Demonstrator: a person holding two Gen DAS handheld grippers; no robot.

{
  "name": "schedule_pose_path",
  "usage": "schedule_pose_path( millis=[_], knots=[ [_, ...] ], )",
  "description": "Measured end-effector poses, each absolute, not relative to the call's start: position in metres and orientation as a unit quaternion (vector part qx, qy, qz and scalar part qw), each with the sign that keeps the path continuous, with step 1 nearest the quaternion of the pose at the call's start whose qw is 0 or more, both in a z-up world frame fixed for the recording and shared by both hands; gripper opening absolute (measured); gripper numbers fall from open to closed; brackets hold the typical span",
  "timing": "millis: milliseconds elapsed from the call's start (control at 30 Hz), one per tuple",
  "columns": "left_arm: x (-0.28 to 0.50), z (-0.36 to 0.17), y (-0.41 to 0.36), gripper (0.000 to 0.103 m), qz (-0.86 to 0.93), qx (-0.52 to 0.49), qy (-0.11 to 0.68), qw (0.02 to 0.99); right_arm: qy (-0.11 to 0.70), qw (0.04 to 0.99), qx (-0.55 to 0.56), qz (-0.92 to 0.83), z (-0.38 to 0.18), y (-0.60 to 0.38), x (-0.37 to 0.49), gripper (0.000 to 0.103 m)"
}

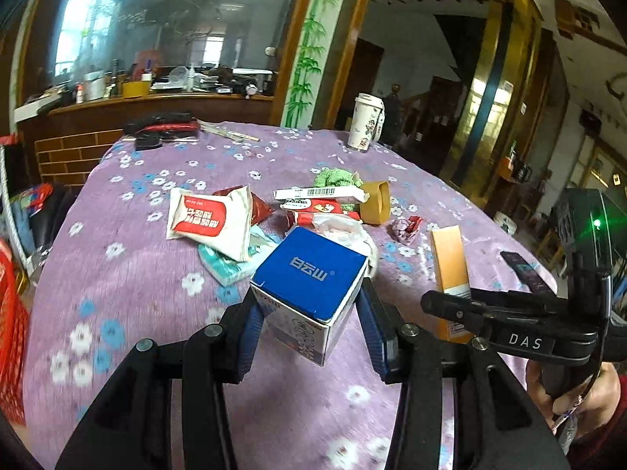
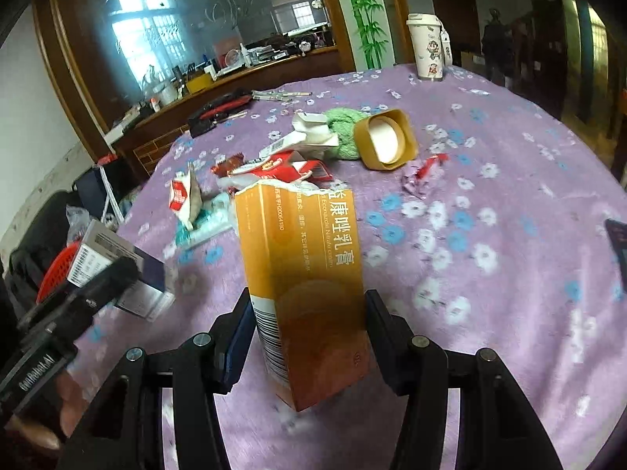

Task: Collect trash
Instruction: 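Lift the blue-and-white box with the left tool while the right tool holds the orange box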

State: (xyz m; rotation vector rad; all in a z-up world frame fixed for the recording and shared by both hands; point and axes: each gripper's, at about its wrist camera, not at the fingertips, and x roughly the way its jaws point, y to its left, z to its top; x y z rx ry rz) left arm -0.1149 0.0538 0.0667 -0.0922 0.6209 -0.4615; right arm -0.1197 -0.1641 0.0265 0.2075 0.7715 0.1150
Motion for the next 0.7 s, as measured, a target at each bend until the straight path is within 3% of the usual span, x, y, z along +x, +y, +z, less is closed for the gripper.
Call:
schedule_pose_path(
  millis=[233, 700],
  knots=[
    [-0.144, 0.088, 0.039, 0.045, -0.159, -0.043, 0.277, 0.947, 0.353, 0.927, 0.082, 0.098, 0.028, -0.179, -0.132, 0.059],
    [-0.124, 0.105, 0.024, 0.045, -0.040, -0.031, 0.276, 0.960, 0.346, 0.907, 0.076, 0.227, 0.021, -0.170, -0.076, 0.059]
  ],
)
